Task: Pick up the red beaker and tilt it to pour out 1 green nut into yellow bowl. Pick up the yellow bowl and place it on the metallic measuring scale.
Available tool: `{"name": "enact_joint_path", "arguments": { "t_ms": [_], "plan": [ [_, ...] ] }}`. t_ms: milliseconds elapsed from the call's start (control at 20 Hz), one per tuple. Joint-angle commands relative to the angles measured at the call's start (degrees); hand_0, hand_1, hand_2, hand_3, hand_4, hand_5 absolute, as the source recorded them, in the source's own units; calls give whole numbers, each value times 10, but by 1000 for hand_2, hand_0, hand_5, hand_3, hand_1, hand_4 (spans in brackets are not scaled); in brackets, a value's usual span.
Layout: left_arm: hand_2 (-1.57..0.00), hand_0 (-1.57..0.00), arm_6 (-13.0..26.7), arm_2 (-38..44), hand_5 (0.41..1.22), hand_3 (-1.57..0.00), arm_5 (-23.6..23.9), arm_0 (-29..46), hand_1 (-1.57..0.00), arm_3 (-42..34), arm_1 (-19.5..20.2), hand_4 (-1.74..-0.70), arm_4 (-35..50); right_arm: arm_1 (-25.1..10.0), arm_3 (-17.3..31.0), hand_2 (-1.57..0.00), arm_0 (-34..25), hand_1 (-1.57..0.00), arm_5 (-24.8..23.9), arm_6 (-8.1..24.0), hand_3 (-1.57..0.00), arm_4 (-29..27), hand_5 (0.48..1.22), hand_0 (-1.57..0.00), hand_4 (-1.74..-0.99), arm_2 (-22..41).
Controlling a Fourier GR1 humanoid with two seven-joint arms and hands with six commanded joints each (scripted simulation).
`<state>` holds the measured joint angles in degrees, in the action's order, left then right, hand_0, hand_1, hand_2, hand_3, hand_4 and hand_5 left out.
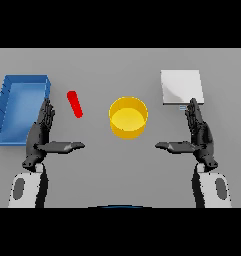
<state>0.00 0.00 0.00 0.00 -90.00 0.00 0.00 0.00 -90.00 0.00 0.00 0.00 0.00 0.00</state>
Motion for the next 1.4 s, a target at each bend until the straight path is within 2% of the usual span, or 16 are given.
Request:
{"name": "enact_joint_path", "arguments": {
  "t_ms": [0,250,300,350,400,500,600,650,700,850,1000,1350],
  "plan": [
    [1,1,0,0,660,1,0,1,1,0,0,-1141,0,1,0,1,0,1,-1,0,1,0,578,1,-1071,0],
    [1,1,-3,2,660,1,-2,6,1,0,3,-1141,3,4,0,1,4,1,-4,-3,1,5,578,1,-1071,4],
    [1,1,-19,-23,660,1,-10,31,1,-35,18,-1141,-25,-23,-19,1,12,1,-22,-37,1,67,578,1,-1071,25],
    [1,1,-28,-42,660,1,-15,54,1,-65,28,-1143,-46,-30,-37,1,30,1,-31,-62,1,109,577,1,-1072,48],
    [1,1,-20,-54,660,1,-18,71,1,-87,35,-1144,-59,-35,-55,1,44,1,-40,-69,1,137,576,1,-1066,60],
    [1,1,12,-66,660,1,-15,69,1,-107,40,-1138,-75,-37,-70,1,49,1,-49,-56,1,166,581,1,-1071,74],
    [1,1,29,-66,655,1,-19,73,1,-114,47,-1138,-75,-35,-79,1,47,1,-39,-44,1,156,592,1,-1103,75],
    [1,1,32,-64,652,1,-23,75,1,-113,51,-1139,-71,-39,-79,1,52,1,-31,-47,1,151,600,1,-1118,75],
    [1,1,49,-65,650,1,-21,63,1,-102,46,-1137,-73,-36,-78,1,51,1,-28,-46,1,149,607,1,-1131,78],
    [1,1,49,-63,647,1,-24,35,1,-67,44,-1137,-76,-37,-73,1,49,1,-17,-52,1,134,627,1,-1180,74],
    [1,1,50,-41,648,1,-23,-21,1,8,44,-1169,-70,-38,-73,1,51,1,-7,-55,1,119,627,1,-1209,70],
    [1,1,-8,-14,637,1,-22,-138,1,164,45,-1183,-78,-42,-79,1,50,1,3,-59,1,107,625,1,-1227,67]
  ]
}}
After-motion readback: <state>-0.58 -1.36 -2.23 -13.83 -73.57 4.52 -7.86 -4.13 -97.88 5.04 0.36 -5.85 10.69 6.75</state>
